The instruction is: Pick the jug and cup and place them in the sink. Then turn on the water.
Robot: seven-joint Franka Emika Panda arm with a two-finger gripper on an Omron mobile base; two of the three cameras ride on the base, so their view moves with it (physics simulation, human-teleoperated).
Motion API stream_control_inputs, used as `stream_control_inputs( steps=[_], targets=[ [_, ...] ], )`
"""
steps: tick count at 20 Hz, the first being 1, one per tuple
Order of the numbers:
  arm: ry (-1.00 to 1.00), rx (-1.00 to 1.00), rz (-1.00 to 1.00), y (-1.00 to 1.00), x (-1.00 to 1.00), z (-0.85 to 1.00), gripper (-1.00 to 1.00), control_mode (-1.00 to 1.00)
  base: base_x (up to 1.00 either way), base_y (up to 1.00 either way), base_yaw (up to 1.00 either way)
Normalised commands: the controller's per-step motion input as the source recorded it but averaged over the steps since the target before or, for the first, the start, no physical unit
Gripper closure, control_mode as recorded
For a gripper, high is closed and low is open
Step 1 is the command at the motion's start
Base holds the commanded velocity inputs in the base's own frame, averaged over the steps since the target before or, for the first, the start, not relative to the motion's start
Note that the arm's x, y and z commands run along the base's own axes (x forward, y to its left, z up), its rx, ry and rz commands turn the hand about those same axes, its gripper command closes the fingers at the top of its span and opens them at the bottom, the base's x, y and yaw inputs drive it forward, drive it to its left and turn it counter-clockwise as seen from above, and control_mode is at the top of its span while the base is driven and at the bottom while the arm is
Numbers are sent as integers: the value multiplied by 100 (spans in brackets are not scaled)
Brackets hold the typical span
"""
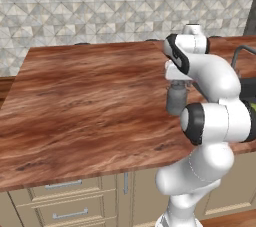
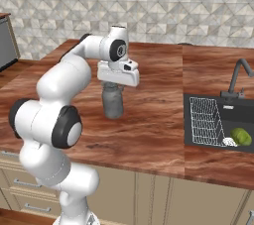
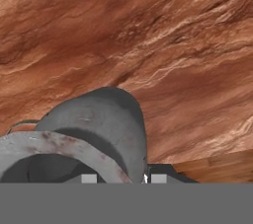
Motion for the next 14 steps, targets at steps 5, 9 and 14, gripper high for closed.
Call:
stream_control_inputs(
  steps=[5, 9, 14],
  targets=[
    [0, 0, -5, -2, -9, 0, 100, -100, 0, 0, 0],
    [0, 0, -2, 0, -5, 0, 100, 100, -10, -6, 0],
    [0, 0, 0, 0, 0, 0, 100, 100, -33, -41, 0]
  ],
)
